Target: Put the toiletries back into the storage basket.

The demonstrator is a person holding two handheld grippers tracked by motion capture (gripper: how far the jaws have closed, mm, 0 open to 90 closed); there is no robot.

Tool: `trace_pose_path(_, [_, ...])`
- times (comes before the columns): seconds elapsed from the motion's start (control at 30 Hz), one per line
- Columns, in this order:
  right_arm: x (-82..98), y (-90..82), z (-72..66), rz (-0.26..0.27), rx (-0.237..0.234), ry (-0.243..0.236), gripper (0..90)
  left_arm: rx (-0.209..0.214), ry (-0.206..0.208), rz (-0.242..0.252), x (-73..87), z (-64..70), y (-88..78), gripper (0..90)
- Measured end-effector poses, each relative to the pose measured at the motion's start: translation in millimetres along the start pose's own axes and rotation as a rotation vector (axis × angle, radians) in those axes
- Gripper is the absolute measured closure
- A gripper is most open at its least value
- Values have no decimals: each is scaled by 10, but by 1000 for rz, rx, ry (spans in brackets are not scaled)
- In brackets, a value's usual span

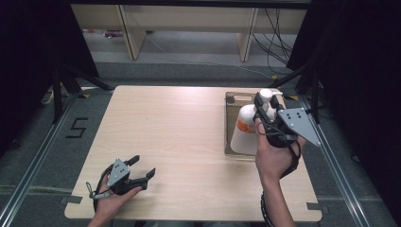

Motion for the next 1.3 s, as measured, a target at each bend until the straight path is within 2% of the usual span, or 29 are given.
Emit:
trace_pose_path(0.17, [-17,29,31,2,16,-18,602,1,0,0,0,0,1,194])
trace_pose_path(0.33, [-37,74,31,5,14,0,603,0,1,0,0,-1,-1,193])
trace_pose_path(0.7, [-59,215,65,7,-3,-2,602,5,3,8,-6,-3,5,194])
trace_pose_path(0.73, [-51,229,65,-3,-6,12,602,2,1,-1,-1,-1,1,194])
trace_pose_path(0.77, [-53,242,79,-4,-2,1,602,2,0,-1,0,-1,1,194])
trace_pose_path(0.87, [-48,266,64,-10,-11,15,602,2,1,-1,0,-3,0,194])
trace_pose_path(0.9, [-54,275,70,-3,-7,9,602,11,11,18,-15,-4,12,193])
trace_pose_path(0.93, [-60,289,77,0,-2,-3,602,10,9,17,-14,-4,12,194])
trace_pose_path(0.97, [-59,306,62,-5,-12,9,602,2,2,1,-1,-2,0,194])
trace_pose_path(1.0, [-57,320,74,-5,1,-1,602,2,2,1,-1,-2,0,194])
trace_pose_path(1.07, [-58,344,76,-1,0,-4,602,2,1,1,-1,-2,-1,194])
trace_pose_path(1.1, [-46,343,62,-19,-14,11,602,8,12,15,-13,-6,8,194])
trace_pose_path(1.17, [-47,370,89,-8,0,-13,602,12,11,18,-15,-3,12,194])
trace_pose_path(1.23, [-34,379,72,-15,-11,9,602,2,2,1,-1,0,0,194])
trace_pose_path(1.27, [-32,389,96,-15,3,-15,602,2,2,1,-1,1,0,194])
trace_pose_path(1.3, [-25,395,93,-19,2,-12,602,3,1,1,-1,1,0,194])
Point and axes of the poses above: each handheld gripper's, and its own axes: y roughly forward along the jaws, x roughly out of its underside, z roughly to its right, the point moved 7 cm from there along y, roughly forward along the jaws, and after that the axes turned 15 degrees about -z, right-handed, at the moved point
